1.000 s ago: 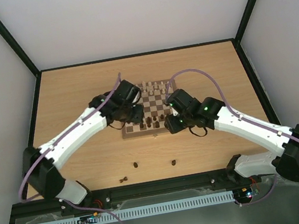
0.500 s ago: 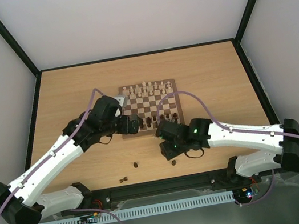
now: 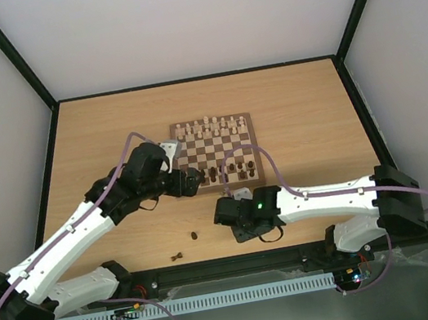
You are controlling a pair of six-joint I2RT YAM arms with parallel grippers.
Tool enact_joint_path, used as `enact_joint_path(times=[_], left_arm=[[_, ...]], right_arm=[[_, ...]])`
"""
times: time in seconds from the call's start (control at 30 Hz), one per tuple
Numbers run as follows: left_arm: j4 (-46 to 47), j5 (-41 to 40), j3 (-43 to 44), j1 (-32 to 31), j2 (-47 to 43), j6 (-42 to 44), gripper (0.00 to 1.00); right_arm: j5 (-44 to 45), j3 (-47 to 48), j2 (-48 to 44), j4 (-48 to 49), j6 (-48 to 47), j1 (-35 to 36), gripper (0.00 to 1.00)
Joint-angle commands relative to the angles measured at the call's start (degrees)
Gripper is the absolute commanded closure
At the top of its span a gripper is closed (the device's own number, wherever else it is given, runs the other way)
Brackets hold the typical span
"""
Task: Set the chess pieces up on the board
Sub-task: Pick up the chess piece at the center of the board.
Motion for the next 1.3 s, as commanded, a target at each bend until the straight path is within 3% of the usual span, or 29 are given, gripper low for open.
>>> enact_joint_path(times=[0.0,0.7,1.17,1.27], left_arm=[[1.3,2.2,-0.6,0.6,-0.3,2.1,0.01],[3.2,5.6,-1.6,2.7,1.9,4.0,0.01],[2.9,5.8,-1.6,3.7,2.1,3.7,0.01],[2.7,5.8,-1.6,3.8,2.0,3.7,0.01]], right_arm=[[1.8,-1.5,1.6,-2.4,5.0,0.5,0.61],[1.4,-4.8,5.2,2.9,2.8,-2.3,0.61],[-0.8,-4.9,7.4,5.4,-0.1,-3.1,0.7],[-0.9,-5.1,7.1,5.2,-0.1,-3.1,0.77]])
